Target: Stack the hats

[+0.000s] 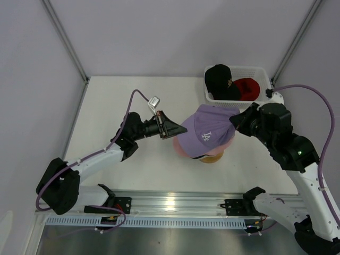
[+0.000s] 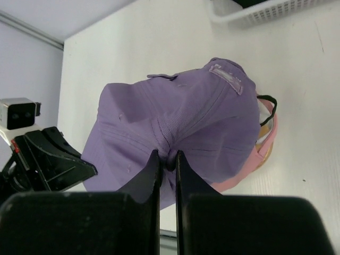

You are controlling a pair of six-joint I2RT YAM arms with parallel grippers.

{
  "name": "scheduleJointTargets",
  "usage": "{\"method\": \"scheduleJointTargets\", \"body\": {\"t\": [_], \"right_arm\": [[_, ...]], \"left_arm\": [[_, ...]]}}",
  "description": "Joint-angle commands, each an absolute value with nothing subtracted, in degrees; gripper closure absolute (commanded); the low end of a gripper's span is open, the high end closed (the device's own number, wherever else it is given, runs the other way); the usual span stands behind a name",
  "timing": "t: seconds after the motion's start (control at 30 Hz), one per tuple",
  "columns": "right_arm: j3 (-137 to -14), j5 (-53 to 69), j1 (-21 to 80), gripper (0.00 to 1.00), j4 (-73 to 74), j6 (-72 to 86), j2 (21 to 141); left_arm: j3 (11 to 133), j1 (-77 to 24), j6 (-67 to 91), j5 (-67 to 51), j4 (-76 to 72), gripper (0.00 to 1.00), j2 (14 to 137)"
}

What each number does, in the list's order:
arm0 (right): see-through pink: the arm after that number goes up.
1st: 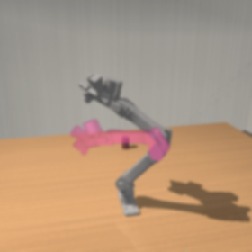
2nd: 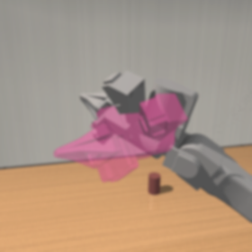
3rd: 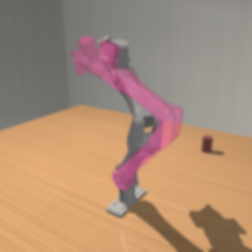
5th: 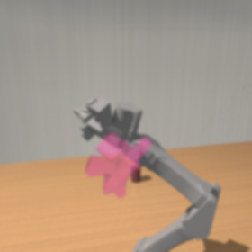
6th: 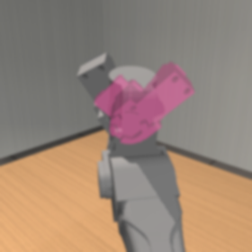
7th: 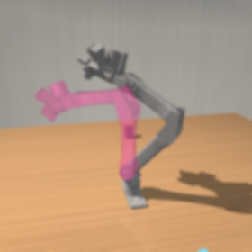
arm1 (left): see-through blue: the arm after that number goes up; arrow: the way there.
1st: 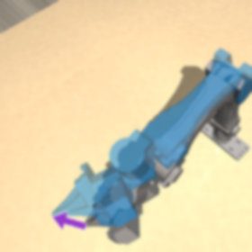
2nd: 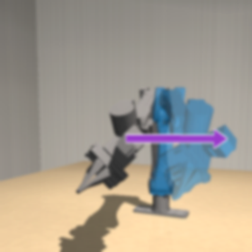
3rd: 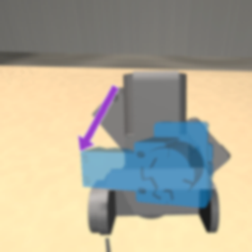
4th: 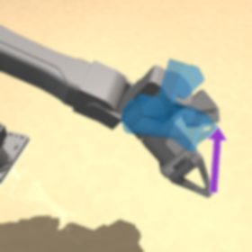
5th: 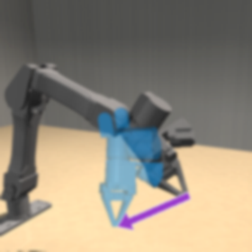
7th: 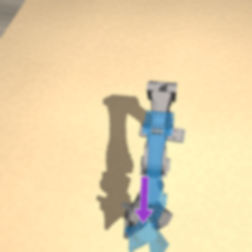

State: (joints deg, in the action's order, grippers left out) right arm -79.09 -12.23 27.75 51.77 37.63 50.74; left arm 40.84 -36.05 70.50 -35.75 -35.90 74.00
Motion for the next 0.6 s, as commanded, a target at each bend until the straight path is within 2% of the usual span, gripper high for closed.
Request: {"method": "scheduleJointTargets", "body": {"t": [0.0,0.13,0.17,0.2,0.27,0.33,0.47,0.57], "right_arm": [[-79.02,-15.47,27.16,1.0,47.73,37.53,49.31],[-77.17,-14.85,27.16,0.98,46.24,37.09,49.92],[-76.65,-14.94,27.16,0.89,45.88,36.74,50.36],[-75.6,-15.03,27.16,0.68,45.44,36.39,50.54],[-74.71,-14.94,27.07,0.48,44.22,33.94,50.97],[-75.05,-15.21,26.98,0.35,43.77,30.61,52.2],[-78.66,-13.89,26.9,0.18,41.94,25.33,53.53],[-78.67,-17.39,26.63,0.12,38.25,22.69,52.3]], "left_arm": [[38.23,-32.26,67.25,-33.76,-27.0,0.99,71.55],[38.41,-30.33,64.43,-32.18,-21.46,0.99,70.93],[38.41,-29.45,63.73,-31.47,-20.23,0.99,71.1],[38.23,-29.01,62.07,-30.68,-19.17,0.99,71.19],[38.32,-27.96,60.39,-28.32,-15.92,0.99,71.98],[39.19,-27.25,58.28,-27.78,-14.08,0.99,73.29],[44.53,-26.46,55.38,-27.51,-10.65,0.99,78.91],[47.71,-26.37,54.06,-28.39,-9.5,0.99,82.96]]}}
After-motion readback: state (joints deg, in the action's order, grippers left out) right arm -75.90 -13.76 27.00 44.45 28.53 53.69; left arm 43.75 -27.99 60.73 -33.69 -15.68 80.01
